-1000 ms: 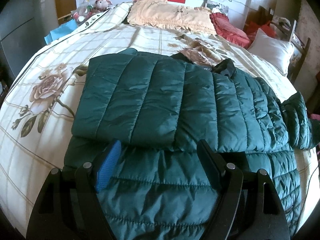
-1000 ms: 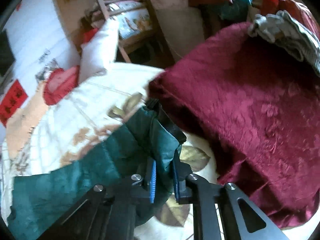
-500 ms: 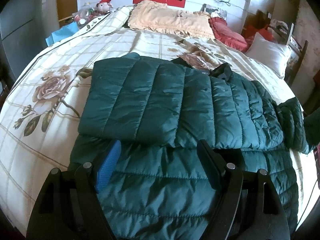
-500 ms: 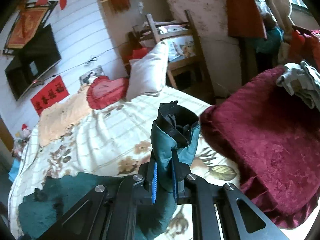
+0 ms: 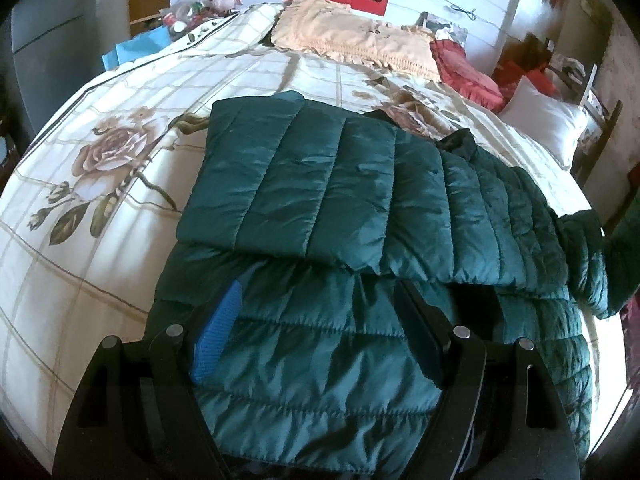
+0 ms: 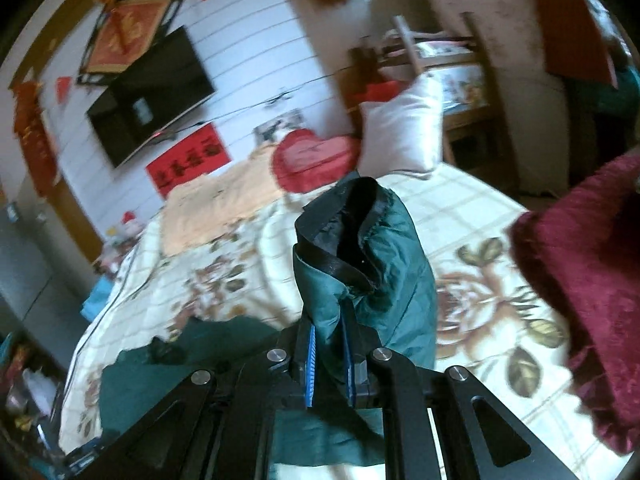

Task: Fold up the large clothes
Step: 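Grasp the other sleeve cuff with the right tool and lift it, then fold the held sleeve across the jacket toward the left tool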

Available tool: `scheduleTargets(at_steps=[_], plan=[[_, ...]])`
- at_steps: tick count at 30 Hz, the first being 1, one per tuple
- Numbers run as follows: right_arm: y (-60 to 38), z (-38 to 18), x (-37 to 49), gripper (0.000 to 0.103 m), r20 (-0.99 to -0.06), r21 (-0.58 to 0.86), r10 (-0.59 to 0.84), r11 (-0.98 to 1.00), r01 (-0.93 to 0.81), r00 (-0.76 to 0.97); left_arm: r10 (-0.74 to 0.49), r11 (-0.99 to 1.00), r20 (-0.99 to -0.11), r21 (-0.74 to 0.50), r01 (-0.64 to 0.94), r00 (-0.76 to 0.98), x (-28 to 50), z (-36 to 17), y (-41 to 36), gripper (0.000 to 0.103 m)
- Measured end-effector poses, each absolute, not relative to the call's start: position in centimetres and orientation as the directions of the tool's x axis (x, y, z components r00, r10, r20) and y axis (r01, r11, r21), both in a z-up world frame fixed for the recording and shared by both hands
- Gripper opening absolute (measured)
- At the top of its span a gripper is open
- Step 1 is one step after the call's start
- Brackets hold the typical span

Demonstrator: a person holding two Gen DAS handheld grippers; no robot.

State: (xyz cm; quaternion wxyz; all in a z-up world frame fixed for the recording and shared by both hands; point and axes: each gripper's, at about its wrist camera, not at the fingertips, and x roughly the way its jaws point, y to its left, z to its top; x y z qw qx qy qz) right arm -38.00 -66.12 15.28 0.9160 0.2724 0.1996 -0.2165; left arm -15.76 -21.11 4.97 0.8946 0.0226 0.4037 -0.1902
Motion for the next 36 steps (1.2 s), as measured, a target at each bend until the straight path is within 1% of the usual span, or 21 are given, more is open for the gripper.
scheduleTargets(at_steps=[8,15,18,25,33,36], plan=[[-60.6,15.8,-33.0,0.01,-0.494,0.41,-0.14,0.833,0.372,0.858,-0.343,0.925,-0.714,-0.144,0.352,0.611,-15.9,5.6,-20.0,0.079],[-54.7,14.6,-27.7,0.01,-0.533,0.41,0.009,0.877,0.25,0.846,-0.348,0.927,-0.715,-0.165,0.338,0.607,-15.7,5.5,-19.3,0.079],[-51.7,13.7,-25.1,0.01,-0.541,0.434,0.096,0.883,0.18,0.835,-0.353,0.927,-0.714,-0.176,0.332,0.605,-15.6,5.5,-18.9,0.079],[-45.3,12.6,-20.3,0.01,-0.543,0.466,0.236,0.883,0.056,0.806,-0.367,0.925,-0.703,-0.205,0.32,0.609,-15.4,5.8,-17.9,0.079],[-40.7,9.7,-16.1,0.01,-0.554,0.54,0.357,0.842,-0.001,0.752,-0.382,0.923,-0.692,-0.249,0.293,0.613,-15.0,6.1,-16.5,0.079],[-39.3,8.0,-14.2,0.011,-0.57,0.585,0.428,0.811,-0.02,0.701,-0.397,0.917,-0.681,-0.275,0.288,0.615,-14.9,6.3,-16.2,0.079]])
